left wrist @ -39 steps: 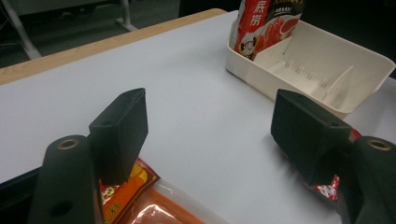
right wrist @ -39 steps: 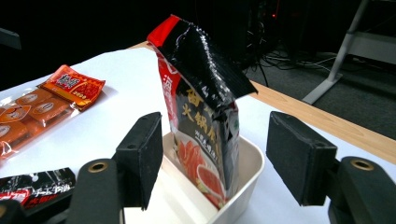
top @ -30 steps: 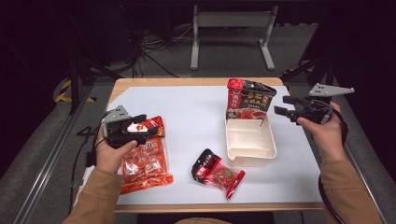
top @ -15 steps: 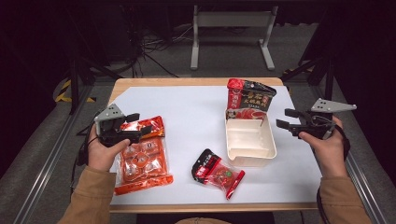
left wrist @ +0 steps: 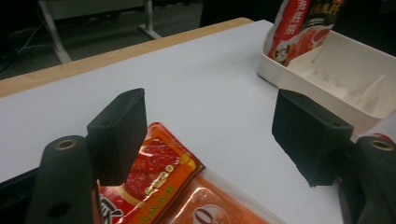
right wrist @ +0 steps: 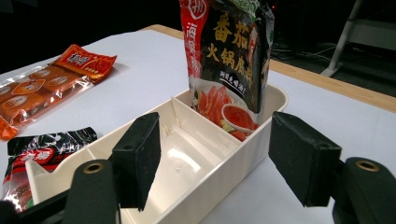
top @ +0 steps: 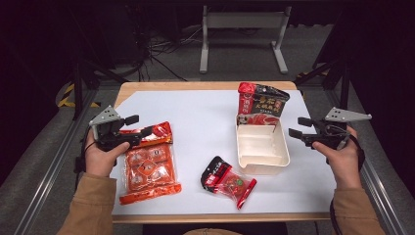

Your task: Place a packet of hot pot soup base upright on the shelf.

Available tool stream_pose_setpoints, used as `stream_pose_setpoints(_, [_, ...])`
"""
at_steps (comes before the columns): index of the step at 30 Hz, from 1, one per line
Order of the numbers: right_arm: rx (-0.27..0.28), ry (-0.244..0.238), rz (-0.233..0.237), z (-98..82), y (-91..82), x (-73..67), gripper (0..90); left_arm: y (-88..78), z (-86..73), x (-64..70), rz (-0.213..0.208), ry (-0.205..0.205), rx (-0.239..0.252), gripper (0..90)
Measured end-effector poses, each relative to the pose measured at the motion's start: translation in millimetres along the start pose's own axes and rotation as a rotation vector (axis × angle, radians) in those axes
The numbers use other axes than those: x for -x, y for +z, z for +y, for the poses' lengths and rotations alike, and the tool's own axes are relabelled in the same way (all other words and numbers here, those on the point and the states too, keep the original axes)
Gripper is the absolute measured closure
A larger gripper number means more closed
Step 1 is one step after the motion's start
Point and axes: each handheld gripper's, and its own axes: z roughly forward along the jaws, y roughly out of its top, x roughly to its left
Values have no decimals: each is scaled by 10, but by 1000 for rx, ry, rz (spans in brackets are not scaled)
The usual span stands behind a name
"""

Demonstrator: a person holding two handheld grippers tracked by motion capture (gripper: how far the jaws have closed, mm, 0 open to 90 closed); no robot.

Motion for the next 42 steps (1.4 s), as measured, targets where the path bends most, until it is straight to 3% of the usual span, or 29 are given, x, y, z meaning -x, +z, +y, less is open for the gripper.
stream_pose_setpoints(6, [1, 3, 1, -21, 8, 19, 346, -8, -75, -138, 61, -29, -13, 276])
stream_pose_setpoints(11, [-6, 2, 6, -29, 47, 19, 346, 16, -238, -358, 122, -64, -30, 281])
stream_pose_setpoints(20, [-22, -2, 16, -40, 115, 0, 346, 10, -434, -578, 203, -104, -44, 306])
stream_pose_setpoints(24, [-26, -2, 16, -51, 127, 0, 345, 31, -531, -668, 245, -125, -73, 325])
stream_pose_setpoints(32, [-37, -1, 15, -69, 152, -2, 345, 60, -675, -823, 277, -172, -110, 339])
stream_pose_setpoints(42, [-45, -7, 16, -82, 170, -5, 343, 123, -794, -925, 264, -228, -168, 338])
